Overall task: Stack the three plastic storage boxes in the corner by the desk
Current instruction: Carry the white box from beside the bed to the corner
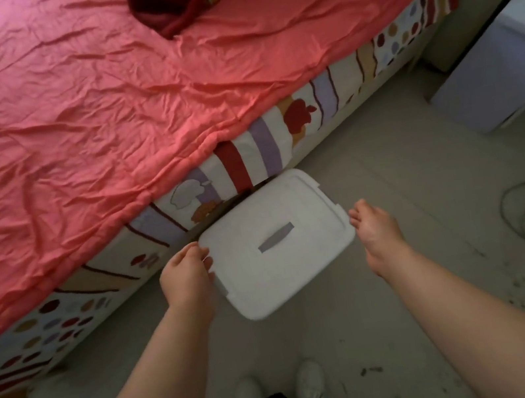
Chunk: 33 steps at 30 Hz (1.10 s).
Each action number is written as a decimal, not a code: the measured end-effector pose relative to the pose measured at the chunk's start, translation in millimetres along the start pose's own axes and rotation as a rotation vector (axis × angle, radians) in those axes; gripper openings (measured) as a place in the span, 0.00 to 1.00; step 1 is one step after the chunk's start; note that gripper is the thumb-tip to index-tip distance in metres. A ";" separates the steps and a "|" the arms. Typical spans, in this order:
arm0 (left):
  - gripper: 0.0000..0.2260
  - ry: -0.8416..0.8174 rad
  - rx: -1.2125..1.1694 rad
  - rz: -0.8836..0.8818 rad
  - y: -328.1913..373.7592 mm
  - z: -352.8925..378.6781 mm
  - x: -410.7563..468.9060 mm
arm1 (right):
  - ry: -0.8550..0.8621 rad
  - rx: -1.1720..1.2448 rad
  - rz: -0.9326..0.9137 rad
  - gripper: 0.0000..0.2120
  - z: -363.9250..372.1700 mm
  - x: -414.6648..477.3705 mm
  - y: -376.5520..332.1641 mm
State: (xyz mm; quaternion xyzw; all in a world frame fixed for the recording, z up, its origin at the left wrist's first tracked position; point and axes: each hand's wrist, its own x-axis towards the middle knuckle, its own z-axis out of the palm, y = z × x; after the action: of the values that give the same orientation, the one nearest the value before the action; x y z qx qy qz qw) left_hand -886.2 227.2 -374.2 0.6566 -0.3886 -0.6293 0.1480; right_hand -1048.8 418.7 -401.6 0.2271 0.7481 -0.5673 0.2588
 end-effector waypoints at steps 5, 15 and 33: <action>0.07 0.059 0.005 -0.045 -31.1 20.9 51.8 | 0.009 -0.082 -0.030 0.20 22.0 58.3 25.4; 0.16 0.155 0.028 -0.179 -129.5 64.3 183.4 | 0.034 -0.285 -0.108 0.14 66.4 199.1 109.2; 0.30 0.384 0.313 -0.195 -255.4 90.3 311.5 | 0.103 -0.833 -0.191 0.36 82.5 357.8 199.1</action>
State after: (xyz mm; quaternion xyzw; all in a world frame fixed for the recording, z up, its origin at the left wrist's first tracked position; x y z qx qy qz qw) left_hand -917.8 203.9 -785.2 0.8131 -0.3808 -0.4369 0.0544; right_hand -1185.0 405.9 -796.3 0.0607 0.9429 -0.2260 0.2370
